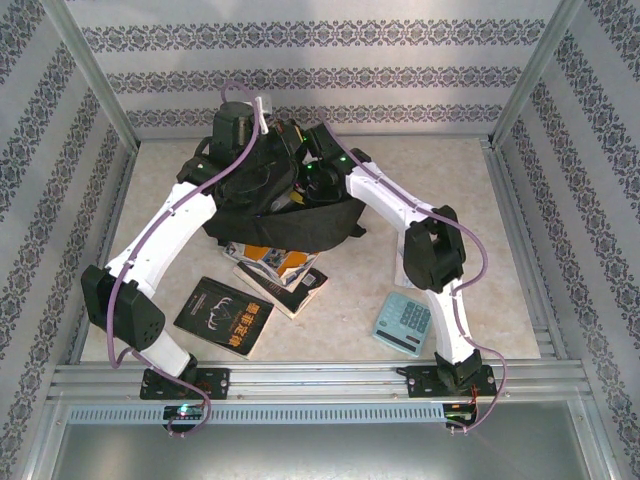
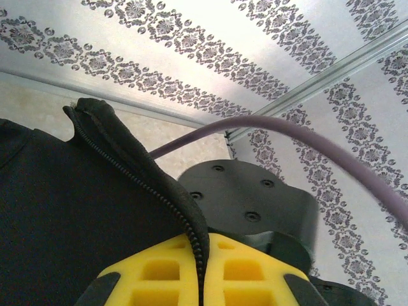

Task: Pack the student bag
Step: Place the pencil case in the student bag, then rotate the calculator at the bottom-center of the table.

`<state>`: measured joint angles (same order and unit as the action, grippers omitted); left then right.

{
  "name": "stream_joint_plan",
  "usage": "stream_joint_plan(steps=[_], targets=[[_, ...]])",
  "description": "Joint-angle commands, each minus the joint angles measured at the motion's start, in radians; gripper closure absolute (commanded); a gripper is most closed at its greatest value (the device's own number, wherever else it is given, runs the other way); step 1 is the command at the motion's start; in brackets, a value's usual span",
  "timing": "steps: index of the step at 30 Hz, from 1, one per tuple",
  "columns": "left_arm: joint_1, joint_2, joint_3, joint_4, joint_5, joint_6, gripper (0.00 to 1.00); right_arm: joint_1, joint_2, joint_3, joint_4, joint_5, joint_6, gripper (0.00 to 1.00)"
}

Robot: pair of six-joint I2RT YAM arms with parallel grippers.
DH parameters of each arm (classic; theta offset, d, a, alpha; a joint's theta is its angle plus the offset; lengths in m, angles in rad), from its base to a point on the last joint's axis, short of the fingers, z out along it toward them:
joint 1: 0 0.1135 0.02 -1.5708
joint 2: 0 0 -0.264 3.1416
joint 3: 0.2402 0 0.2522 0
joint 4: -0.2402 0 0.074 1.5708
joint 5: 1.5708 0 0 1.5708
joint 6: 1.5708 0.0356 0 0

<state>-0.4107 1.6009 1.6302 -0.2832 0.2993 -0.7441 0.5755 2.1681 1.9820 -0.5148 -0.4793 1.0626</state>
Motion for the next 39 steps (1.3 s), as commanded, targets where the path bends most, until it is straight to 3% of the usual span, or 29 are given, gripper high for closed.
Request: stream_joint_plan(steps=[1,8,12,18,20,25,29,32,39], targets=[[0.001,-0.066,-0.025,0.084,-0.008,0.04,1.0,-0.014,-0.128,-0.029,-0.017,0.026,-0.077,0.24],[0.007,-0.085,-0.105,0.09,-0.032,0.037,1.0,-0.053,-0.26,-0.167,-0.091,0.074,-0.118,0.43],[0.006,-0.082,-0.133,0.11,-0.019,0.018,1.0,-0.066,-0.329,-0.183,-0.177,0.119,-0.196,0.46],[0.007,-0.088,-0.17,0.123,-0.012,-0.003,1.0,-0.084,-0.479,-0.228,-0.435,0.39,-0.318,0.57],[0.005,-0.087,-0.171,0.117,-0.011,0.0,1.0,-0.098,-0.557,-0.313,-0.487,0.474,-0.32,0.57],[0.004,-0.088,-0.175,0.116,-0.001,-0.005,1.0,-0.185,-0.721,-0.578,-0.588,0.536,-0.297,0.59],[0.0,-0.097,-0.2,0.117,0.003,-0.011,1.0,-0.267,-0.836,-0.814,-0.669,0.594,-0.226,0.83],[-0.002,-0.106,-0.219,0.121,0.009,-0.014,1.0,-0.306,-0.836,-0.927,-0.733,0.628,-0.166,1.0],[-0.005,-0.129,-0.244,0.113,0.009,-0.015,1.0,-0.321,-0.809,-1.088,-0.714,0.624,-0.147,1.0]])
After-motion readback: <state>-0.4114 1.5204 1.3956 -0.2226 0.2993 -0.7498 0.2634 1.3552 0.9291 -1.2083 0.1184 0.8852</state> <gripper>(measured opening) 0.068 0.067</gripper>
